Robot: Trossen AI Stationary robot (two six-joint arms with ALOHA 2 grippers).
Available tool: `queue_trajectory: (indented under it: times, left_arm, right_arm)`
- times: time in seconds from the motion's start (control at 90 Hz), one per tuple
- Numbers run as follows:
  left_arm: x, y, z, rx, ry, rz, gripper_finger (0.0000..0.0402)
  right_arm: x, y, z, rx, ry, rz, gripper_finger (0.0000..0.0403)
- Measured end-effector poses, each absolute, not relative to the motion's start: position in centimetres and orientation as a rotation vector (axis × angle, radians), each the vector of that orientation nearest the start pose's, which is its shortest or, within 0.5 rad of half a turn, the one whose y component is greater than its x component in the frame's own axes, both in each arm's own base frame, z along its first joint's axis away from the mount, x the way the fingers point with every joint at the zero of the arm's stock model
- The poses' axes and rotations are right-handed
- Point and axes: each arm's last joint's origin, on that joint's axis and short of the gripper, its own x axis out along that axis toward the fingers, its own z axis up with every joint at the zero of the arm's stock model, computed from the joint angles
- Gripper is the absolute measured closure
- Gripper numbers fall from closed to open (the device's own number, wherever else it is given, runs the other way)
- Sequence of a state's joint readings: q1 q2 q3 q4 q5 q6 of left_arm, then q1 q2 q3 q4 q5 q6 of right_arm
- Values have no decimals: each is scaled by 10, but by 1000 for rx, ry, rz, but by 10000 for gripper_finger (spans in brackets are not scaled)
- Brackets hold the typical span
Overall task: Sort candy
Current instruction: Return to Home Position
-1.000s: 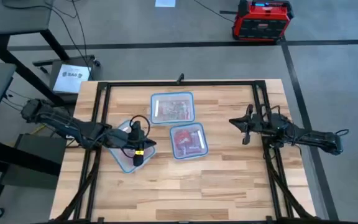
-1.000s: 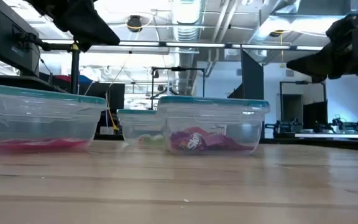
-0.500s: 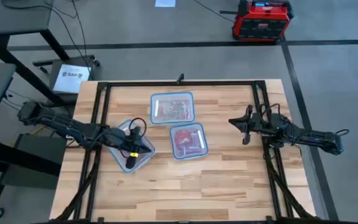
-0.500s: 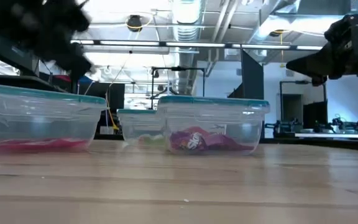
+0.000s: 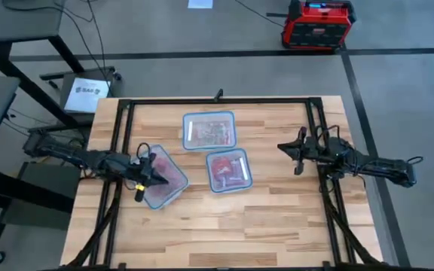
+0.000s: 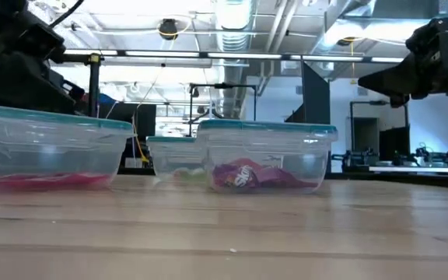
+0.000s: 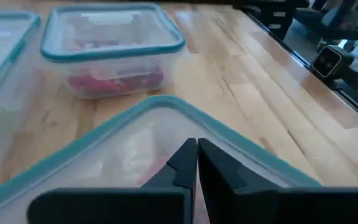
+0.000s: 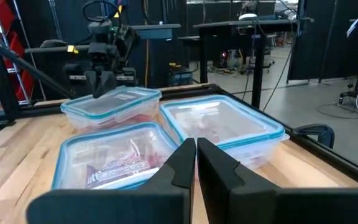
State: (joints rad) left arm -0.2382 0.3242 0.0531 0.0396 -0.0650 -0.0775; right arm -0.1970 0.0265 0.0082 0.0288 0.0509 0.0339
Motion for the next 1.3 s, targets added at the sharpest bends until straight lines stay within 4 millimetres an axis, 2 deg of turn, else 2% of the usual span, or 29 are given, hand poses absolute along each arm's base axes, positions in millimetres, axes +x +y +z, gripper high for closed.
queue_trajectory:
  times: [0.111,0.344,0.667,1.022,1.3]
  left_arm:
    - [108,-24,151,-20,196,-168,401]
    - [101,-25,160,93,91,-234,401]
    - [100,-24,160,92,63,-233,401]
    - [95,-23,170,76,-60,-234,401]
    - [95,-23,168,80,-26,-231,401]
  right_arm:
    - [97,-21,167,33,-15,-248,397]
    - [97,-21,167,35,-16,-248,397]
    - [97,-21,167,35,-15,-247,397]
    - [97,-21,167,33,-15,-247,397]
    - [97,-21,167,33,-14,-247,397]
